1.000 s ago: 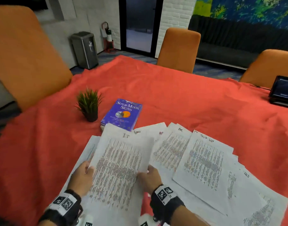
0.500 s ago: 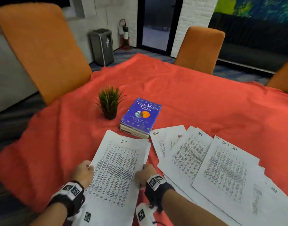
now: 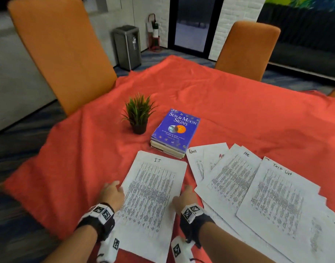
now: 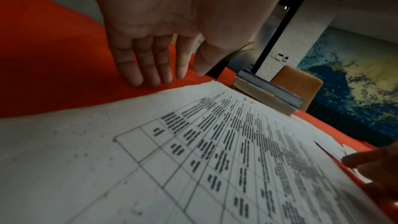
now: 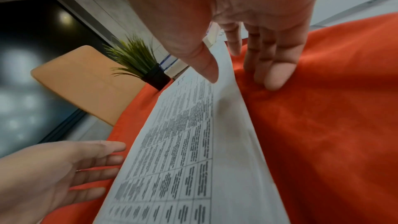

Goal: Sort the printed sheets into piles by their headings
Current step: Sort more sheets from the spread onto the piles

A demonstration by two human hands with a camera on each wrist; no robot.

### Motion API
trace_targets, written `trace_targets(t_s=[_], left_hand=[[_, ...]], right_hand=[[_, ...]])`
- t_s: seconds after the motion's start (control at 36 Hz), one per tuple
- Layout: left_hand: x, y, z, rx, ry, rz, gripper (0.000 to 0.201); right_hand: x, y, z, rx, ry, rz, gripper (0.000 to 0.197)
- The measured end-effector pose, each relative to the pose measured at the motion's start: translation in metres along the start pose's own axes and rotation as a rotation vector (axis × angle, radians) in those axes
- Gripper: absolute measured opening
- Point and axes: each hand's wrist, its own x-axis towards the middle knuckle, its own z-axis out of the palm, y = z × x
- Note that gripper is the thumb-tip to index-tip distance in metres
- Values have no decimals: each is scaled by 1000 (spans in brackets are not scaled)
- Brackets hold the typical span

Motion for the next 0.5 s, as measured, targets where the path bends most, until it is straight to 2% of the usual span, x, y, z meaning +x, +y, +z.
trace_targets(t_s=[0.06,0.14,0.19,0.28,0.5], left_hand=[[0,-6,-1,9,-57,-30,45],[-10,-6,-3,-10,-130,-33,50],[-17,-6,-2,-31,-154,-18,50],[-23,-8,0,-96,-148,-7,50],[-30,-11,-3,-199,-147,-30,54]], right_hand=[[-4,3,3,-4,1,-21,53],[-14,9,8,45,-82,-57,51],[-20,11,12,87,-128,-73,60],[-25,8,14,93,-165,-71,71],[-30,5,6,151,-195,-86,73]])
